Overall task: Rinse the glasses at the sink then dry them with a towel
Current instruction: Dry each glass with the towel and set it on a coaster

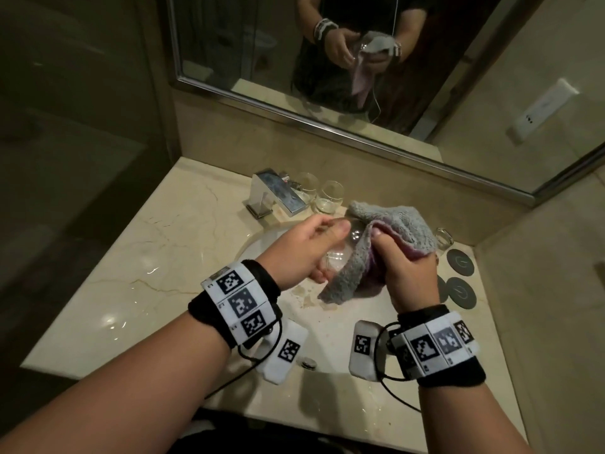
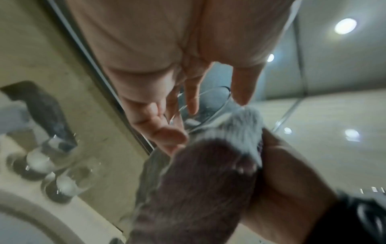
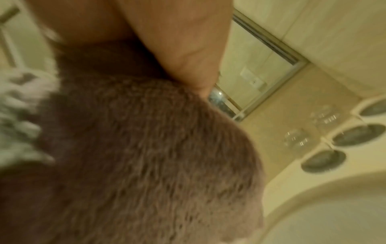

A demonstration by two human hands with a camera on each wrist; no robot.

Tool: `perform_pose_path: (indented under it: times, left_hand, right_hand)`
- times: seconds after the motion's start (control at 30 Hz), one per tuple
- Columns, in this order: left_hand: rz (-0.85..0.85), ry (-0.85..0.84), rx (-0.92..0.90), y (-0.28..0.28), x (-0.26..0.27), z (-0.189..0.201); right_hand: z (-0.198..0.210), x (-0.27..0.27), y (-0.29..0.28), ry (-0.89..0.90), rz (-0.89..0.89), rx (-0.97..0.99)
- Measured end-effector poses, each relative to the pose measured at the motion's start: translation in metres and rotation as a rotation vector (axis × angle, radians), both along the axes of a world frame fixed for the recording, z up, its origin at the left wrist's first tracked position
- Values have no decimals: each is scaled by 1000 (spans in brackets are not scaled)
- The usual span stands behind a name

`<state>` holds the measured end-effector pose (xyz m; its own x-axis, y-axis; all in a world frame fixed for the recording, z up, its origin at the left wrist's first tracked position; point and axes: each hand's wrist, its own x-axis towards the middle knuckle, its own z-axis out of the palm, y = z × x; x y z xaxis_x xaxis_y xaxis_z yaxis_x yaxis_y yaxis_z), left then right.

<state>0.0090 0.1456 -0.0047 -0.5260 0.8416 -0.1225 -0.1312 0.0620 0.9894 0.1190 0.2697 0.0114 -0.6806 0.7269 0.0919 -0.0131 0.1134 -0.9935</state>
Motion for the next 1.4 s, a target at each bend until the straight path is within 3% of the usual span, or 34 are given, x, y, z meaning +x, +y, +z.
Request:
perform_pose_path:
  times: [0.07,0.13,0.27,0.3,0.37,0.5,0.57,0.67,0.7,0.8,0.87,0.93,1.03,1.1,1.17,1.23,1.3,1.37,1.4]
  left_hand:
    - [-5,227,26,-2,-1,-3]
    - [3,313,11,-2,-2,-6]
    - [-37,-96,-39,-1,-1,-3]
    - [-33,-129,-30,0,-2,-3]
    - [-30,-26,2,-2,0,-2]
    - [12,254,73,-3,3,-4]
    - [-13,199,22,-3,3,-4]
    - [-43,-60,-43,-3,2,0]
    - [-42,-44,-26,-4,3,2]
    - [-45,269,60,-7,4,2]
    - [-30,322,50,-7,3,1]
    - [-43,190,17,-5,5,2]
    - [-49,-135,-2,-3,7,4]
    - [-35,-83,31,-3,6,3]
    - [-46,162,66,-6,6,0]
    - [-54,252,76,-7,5,-2]
    - [-63,93,66,-6,6,1]
    - [-66,-140,38,-4,6,6]
    - [-65,-177,28,-4,6,6]
  right_hand:
    - [2,-4,1,-27,21,-109]
    - [-1,-5,4,-2,41,-182]
    - [-1,3,0,34,-27,71]
    - [-1,4,-2,48,-31,132]
    - [-1,4,-4,88,-46,161]
    - [-1,-4,1,83,-51,-65]
    - [-1,-2,0,98,-55,-30]
    - [1,4,-7,148,-42,133]
    - [0,5,-8,158,-41,157]
    - [-3,-1,-4,133,-58,5]
    - [-5,-4,0,105,-52,-92]
    - [-1,-2,-1,125,-75,-59]
    - [2,3,-8,173,-75,113]
    - [0,4,-8,171,-71,128]
    - [0,1,-5,125,-71,3]
    - [-3,0,-1,114,-67,-143]
    - [-2,2,-2,150,-104,-125]
    - [-2,6,-6,170,-118,27]
    - [-1,7,-8,170,-102,92]
